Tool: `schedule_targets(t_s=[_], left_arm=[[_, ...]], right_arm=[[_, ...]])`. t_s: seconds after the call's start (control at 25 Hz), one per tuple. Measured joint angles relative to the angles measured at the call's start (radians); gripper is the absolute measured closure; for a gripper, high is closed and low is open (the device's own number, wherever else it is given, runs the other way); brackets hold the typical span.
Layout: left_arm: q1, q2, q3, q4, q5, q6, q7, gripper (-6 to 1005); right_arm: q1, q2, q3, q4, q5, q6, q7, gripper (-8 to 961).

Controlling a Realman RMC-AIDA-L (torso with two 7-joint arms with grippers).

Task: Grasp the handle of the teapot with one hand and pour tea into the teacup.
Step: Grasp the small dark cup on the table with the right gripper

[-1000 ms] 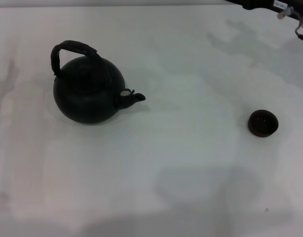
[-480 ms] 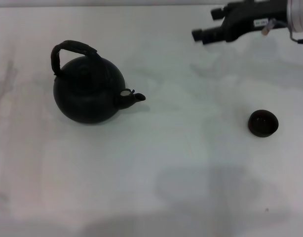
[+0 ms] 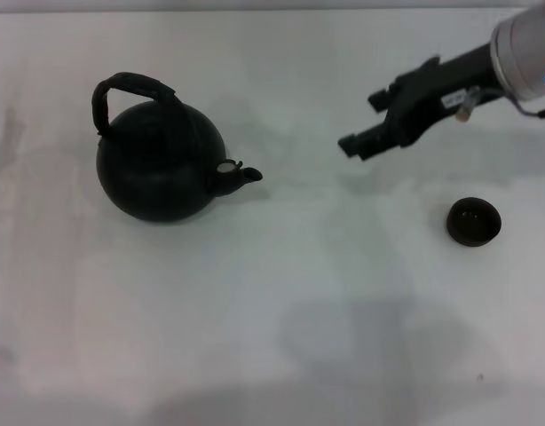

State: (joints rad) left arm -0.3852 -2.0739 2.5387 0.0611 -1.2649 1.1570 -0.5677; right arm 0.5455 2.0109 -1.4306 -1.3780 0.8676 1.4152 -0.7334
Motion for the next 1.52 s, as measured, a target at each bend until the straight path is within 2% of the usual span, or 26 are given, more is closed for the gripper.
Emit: schedule_targets(t_s=[0.24,0.6,1.08,1.52], left_arm=[[-0.005,0.001,0.001,0.000,0.000,0.000,0.002,108],[-0.009,0.003,0.009,-0.003,0.009,-0.005,0.007,109],[-0.030,0.003,0.009,-0.012,0.010,-0.007,0.008,108],[-0.036,0.002,0.002,-0.015,0.005,-0.037,0.008,109]], right_arm=[[0.027,0.003,-0.043,0.019,-0.083,0.039,0.092,127],[0.076,0.006,-0.260,0.018,-0.306,-0.002,0.302,128],[0.086,0.008,-0.296,0.100,-0.347,0.002,0.380,128],[0.081,0.008,-0.312,0.120,-0.431,0.030,0.418,127]])
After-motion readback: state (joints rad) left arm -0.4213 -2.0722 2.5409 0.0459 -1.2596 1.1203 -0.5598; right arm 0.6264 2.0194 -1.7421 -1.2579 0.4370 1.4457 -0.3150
